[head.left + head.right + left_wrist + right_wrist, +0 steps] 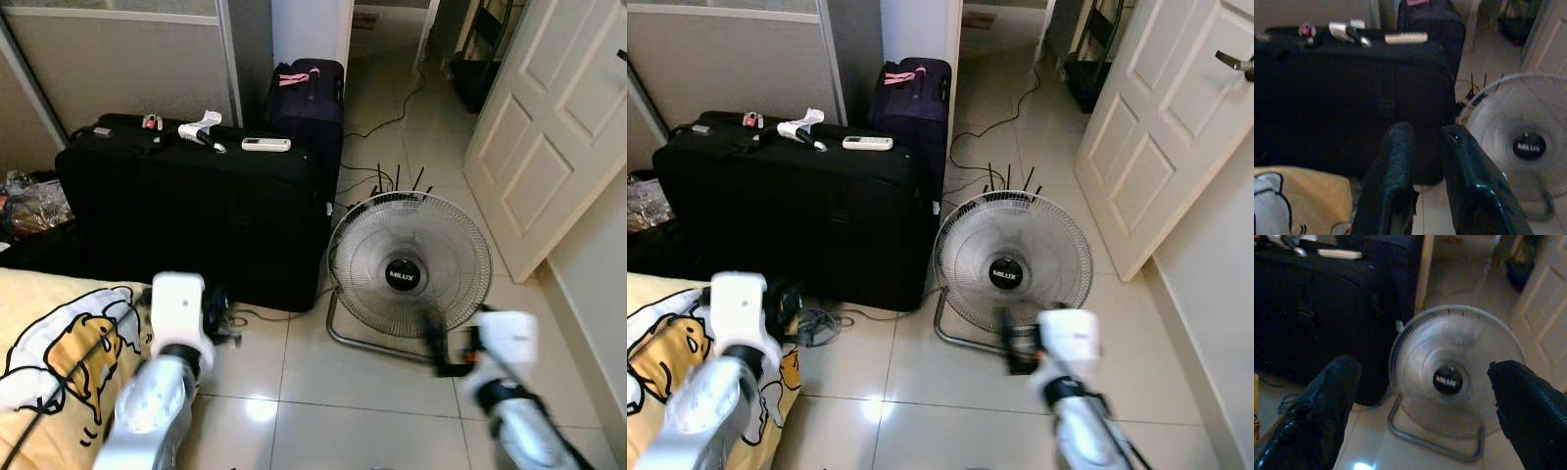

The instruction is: Clean up the room

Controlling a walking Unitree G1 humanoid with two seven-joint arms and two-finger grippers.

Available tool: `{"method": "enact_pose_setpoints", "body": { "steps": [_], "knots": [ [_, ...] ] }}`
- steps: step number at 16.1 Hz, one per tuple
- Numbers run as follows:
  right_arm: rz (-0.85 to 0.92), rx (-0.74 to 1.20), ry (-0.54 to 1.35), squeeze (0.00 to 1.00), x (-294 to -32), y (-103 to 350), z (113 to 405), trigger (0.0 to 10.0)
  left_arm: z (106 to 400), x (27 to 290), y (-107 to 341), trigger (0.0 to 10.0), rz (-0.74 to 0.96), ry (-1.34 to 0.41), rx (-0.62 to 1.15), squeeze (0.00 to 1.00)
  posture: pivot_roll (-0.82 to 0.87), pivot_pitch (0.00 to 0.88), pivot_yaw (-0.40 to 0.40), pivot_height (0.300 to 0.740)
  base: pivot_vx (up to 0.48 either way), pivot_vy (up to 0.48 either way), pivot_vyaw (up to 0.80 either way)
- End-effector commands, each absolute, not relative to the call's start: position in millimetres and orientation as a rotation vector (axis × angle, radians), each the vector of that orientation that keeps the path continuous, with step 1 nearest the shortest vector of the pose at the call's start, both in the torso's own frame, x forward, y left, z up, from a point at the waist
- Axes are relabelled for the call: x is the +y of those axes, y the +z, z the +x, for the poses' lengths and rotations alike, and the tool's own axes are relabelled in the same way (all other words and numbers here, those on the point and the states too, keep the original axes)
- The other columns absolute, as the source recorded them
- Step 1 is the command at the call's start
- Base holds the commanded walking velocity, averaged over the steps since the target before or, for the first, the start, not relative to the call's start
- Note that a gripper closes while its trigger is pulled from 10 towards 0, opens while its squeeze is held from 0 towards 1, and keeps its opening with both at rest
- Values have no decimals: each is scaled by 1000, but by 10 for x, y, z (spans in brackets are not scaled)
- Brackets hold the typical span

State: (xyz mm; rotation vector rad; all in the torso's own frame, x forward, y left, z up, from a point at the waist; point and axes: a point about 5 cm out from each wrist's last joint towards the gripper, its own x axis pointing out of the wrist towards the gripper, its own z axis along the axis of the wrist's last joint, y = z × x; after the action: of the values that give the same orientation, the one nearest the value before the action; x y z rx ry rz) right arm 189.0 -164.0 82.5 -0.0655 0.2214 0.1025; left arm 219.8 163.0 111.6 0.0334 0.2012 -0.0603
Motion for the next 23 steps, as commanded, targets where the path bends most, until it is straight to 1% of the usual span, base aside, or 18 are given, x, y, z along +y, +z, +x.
{"method": "enact_pose_setpoints", "body": {
  "steps": [1,2,3,4,5,6,7,8,9,11,13,15,16,17,18,20,21,23],
  "knots": [
    [-120,154,105,0,-1657,939,1963,10000,2243,1598,1149,10000,54,-73,213,145,-8,0,15,740,0,0,800],
    [-98,122,102,0,-1716,1003,2003,10000,2291,1517,1163,10000,39,-94,196,345,-41,0,45,740,0,0,800],
    [-134,123,63,0,-1849,1067,2011,10000,2344,1427,1236,10000,40,-92,131,329,-42,0,50,740,0,0,800],
    [-131,118,75,0,-1842,1101,2038,10000,2397,1431,1279,10000,28,-95,105,302,-66,0,42,740,0,0,800],
    [-93,87,124,0,-1745,1151,2037,10000,2398,1502,1259,10000,16,-91,148,341,-78,0,31,740,0,0,800],
    [-74,67,172,0,-1624,1168,2035,10000,2380,1640,1269,10000,24,-71,161,392,-76,0,34,740,0,0,800],
    [-51,76,188,0,-1620,1163,2068,10000,2408,1690,1321,10000,61,-23,125,259,-46,0,34,740,0,0,800],
    [-104,97,187,0,-1656,1093,2102,10000,2440,1689,1341,10000,91,-10,107,27,-41,0,16,740,0,0,800],
    [-108,83,176,0,-1651,1154,2161,10000,2465,1700,1402,10000,58,-7,109,0,-36,0,11,740,0,0,800],
    [-108,97,136,0,-1693,1133,2235,10000,2490,1659,1441,10000,86,2,119,0,2,0,-12,740,0,0,800],
    [-82,96,112,0,-1692,1130,2296,10000,2427,1625,1396,10000,100,-11,130,0,17,0,-17,740,0,0,800],
    [-70,120,95,0,-1754,1097,2294,10000,2423,1633,1384,10000,58,-1,138,0,19,0,-17,740,0,0,800],
    [-65,135,86,0,-1774,1080,2282,10000,2430,1633,1373,10000,133,-10,130,0,14,0,-14,740,0,0,800],
    [-62,138,83,0,-1777,1084,2280,10000,2432,1626,1369,10000,151,-2,125,0,1,0,-9,740,0,0,800],
    [-31,140,58,0,-1802,1096,2292,10000,2437,1552,1377,10000,141,-31,104,0,-5,0,-17,740,0,0,800],
    [0,173,21,0,-1842,1041,2307,10000,2466,1526,1408,10000,124,-51,84,0,-16,0,6,740,0,0,800],
    [60,187,9,0,-1825,1034,2350,10000,2482,1516,1395,10000,121,-79,92,0,-13,0,10,740,0,0,800],
    [104,197,5,0,-1784,1026,2332,10000,2535,1543,1403,10000,124,-73,79,0,-16,0,20,740,0,0,0]
  ]
}}
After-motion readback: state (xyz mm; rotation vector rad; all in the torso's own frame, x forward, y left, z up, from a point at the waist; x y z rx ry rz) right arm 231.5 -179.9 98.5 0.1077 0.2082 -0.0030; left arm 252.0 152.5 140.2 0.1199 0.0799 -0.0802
